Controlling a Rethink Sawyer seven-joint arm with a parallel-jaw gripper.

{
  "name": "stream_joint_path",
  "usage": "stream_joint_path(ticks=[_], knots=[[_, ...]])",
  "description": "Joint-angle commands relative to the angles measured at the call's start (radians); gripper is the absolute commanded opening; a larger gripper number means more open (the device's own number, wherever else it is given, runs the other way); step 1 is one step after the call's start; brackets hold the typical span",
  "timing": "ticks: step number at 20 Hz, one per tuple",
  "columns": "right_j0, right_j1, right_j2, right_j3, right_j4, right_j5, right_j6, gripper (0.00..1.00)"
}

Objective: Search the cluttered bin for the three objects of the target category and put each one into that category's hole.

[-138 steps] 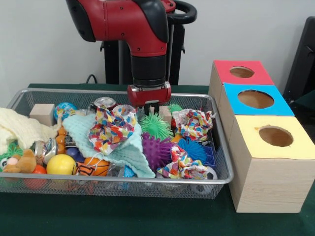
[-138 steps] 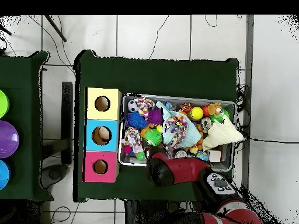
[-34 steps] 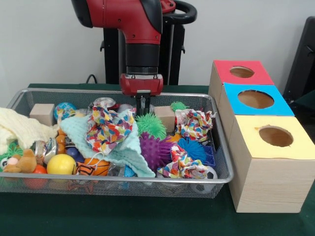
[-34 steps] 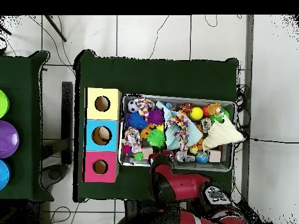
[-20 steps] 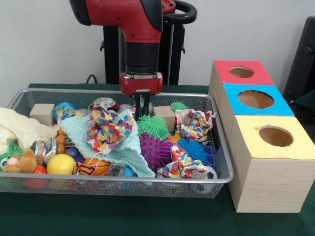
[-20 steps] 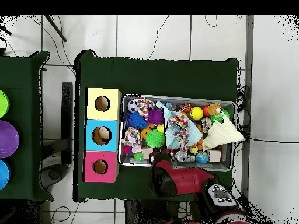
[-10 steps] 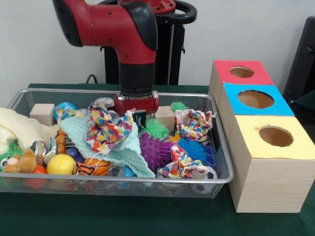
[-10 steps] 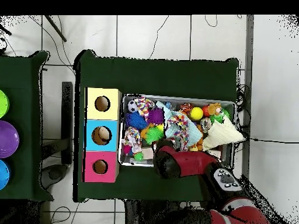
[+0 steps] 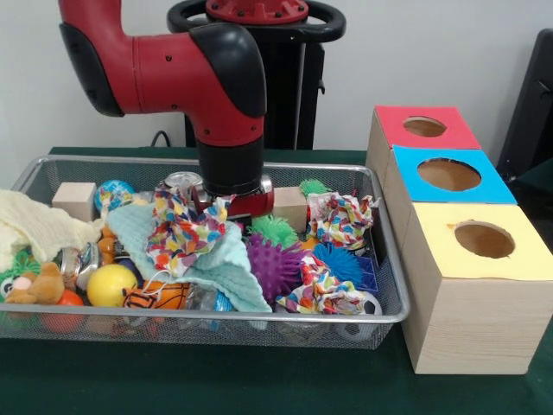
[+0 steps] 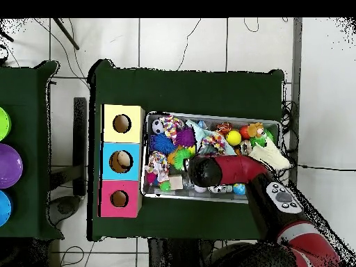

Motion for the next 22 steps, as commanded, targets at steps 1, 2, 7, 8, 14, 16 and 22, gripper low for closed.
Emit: stream_joint_path(ticks=[1, 2, 7, 8, 14, 16, 22], knots=[[0.006, 0.023, 0.171, -0.204, -0.033, 0.039, -0.183, 0.00], [0.006, 0.021, 0.173, -0.206, -0.036, 0.052, -0.178, 0.00], [-0.011, 0.020, 0.190, -0.192, -0.042, 0.036, -0.133, 1.00], [-0.008, 0.016, 0.182, -0.188, -0.043, 0.030, -0.117, 1.00], [-0.006, -0.049, 0.157, -0.097, -0.026, 0.034, -0.060, 1.00], [-0.003, -0.078, 0.137, -0.052, -0.023, 0.033, -0.032, 1.00], [-0.010, -0.179, 0.088, 0.091, -0.005, 0.039, 0.034, 1.00]])
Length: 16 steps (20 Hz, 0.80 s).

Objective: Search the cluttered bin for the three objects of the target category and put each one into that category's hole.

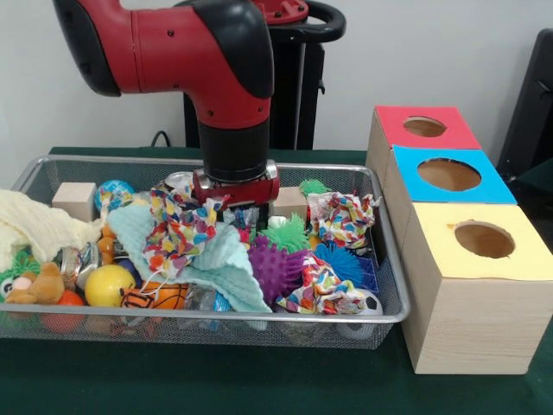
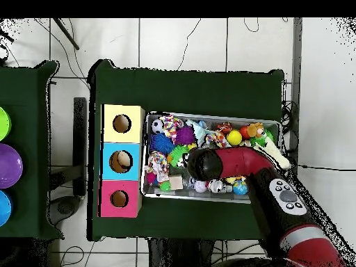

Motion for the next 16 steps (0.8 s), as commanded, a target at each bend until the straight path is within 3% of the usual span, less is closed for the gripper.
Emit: stream_joint_path(ticks=[1, 5, 9, 16], knots=[[0.001, -0.116, 0.026, 0.108, 0.003, -0.040, 0.052, 1.00], [0.019, -0.152, -0.047, 0.211, 0.011, -0.074, 0.157, 1.00], [0.050, -0.165, -0.120, 0.292, -0.016, -0.170, 0.232, 1.00], [0.092, -0.089, -0.246, 0.360, -0.010, -0.325, 0.279, 1.00]])
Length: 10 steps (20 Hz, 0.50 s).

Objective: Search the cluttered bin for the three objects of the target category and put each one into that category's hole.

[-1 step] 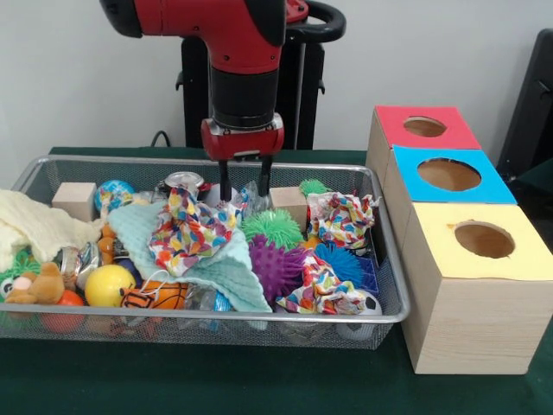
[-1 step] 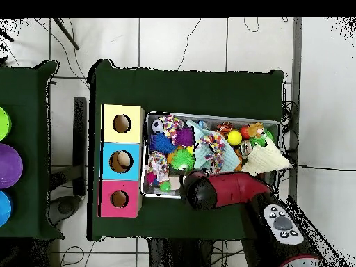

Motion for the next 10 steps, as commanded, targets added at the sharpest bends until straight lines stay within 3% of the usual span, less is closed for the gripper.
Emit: stream_joint_path(ticks=[1, 10], knots=[[0.027, 0.046, -0.120, 0.133, -0.007, -0.156, 0.276, 1.00], [0.062, 0.126, -0.167, 0.108, 0.049, -0.251, 0.231, 1.00]])
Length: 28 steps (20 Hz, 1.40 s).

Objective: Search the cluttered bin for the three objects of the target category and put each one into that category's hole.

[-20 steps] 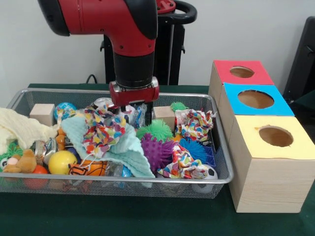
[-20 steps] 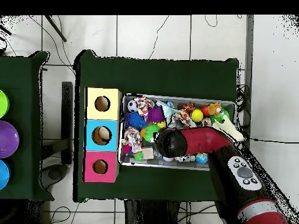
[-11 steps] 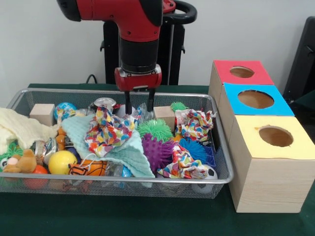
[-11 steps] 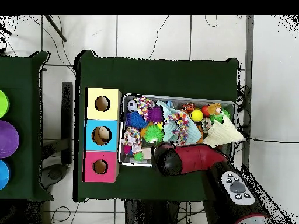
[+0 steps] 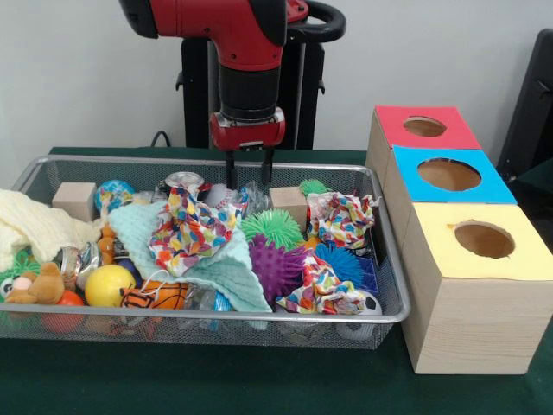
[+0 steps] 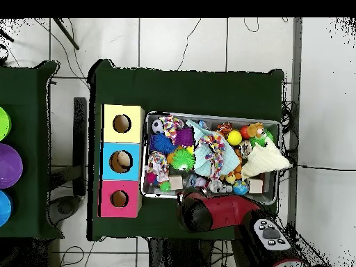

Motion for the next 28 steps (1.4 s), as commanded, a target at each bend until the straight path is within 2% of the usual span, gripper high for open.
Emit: stream_joint_path(ticks=[1, 8, 14, 18, 19, 28], knots=[[0.009, 0.069, -0.043, 0.010, 0.055, -0.058, 0.221, 1.00], [0.017, 0.084, -0.047, 0.006, 0.077, -0.080, 0.205, 1.00], [0.028, 0.130, -0.067, -0.010, 0.084, -0.138, 0.205, 1.00], [0.015, 0.095, -0.050, -0.001, 0.097, -0.116, 0.187, 1.00], [0.026, 0.130, -0.061, -0.018, 0.097, -0.139, 0.194, 1.00], [0.047, 0.148, -0.064, -0.031, 0.122, -0.145, 0.195, 1.00]])
